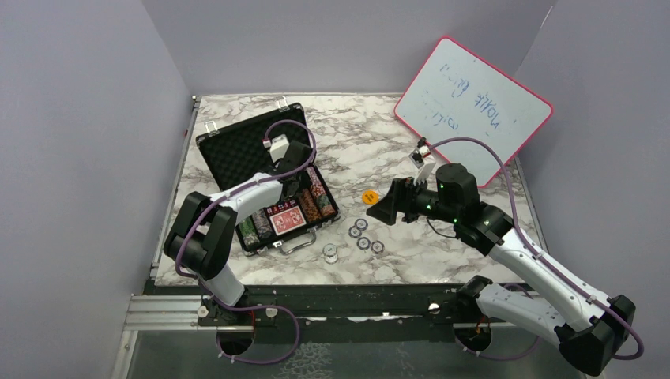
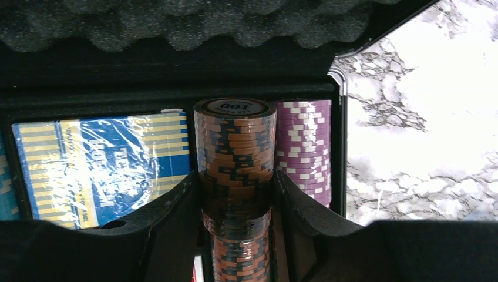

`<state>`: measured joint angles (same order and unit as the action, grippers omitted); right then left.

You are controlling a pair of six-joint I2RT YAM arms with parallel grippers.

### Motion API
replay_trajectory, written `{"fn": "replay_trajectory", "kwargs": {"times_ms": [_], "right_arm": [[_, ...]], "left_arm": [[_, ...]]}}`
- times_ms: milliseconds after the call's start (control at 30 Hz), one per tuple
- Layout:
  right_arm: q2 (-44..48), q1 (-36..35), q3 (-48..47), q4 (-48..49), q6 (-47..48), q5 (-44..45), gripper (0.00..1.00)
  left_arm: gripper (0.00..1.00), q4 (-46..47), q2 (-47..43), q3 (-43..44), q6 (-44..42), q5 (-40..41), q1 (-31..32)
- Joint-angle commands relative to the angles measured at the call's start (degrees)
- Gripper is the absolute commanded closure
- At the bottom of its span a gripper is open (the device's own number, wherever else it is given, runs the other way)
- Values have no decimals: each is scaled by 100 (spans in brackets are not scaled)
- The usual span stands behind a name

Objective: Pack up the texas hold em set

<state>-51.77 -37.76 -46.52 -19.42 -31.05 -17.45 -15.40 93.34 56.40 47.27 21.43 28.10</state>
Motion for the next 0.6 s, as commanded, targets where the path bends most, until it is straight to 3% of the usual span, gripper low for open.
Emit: {"fn": "replay_trajectory", "kwargs": {"times_ms": [0,167,567], "right_arm": [[58,-12,-22,4,19,22,15],[70,-12,-5,6,7,40,15],[131,-11,37,-17,11,110,15]], "left_arm": [[65,-58,-177,173,-101,-596,37],[79,-73,-221,76,77,-932,41],[82,-349,-169,-32,614,-1137,30]]}}
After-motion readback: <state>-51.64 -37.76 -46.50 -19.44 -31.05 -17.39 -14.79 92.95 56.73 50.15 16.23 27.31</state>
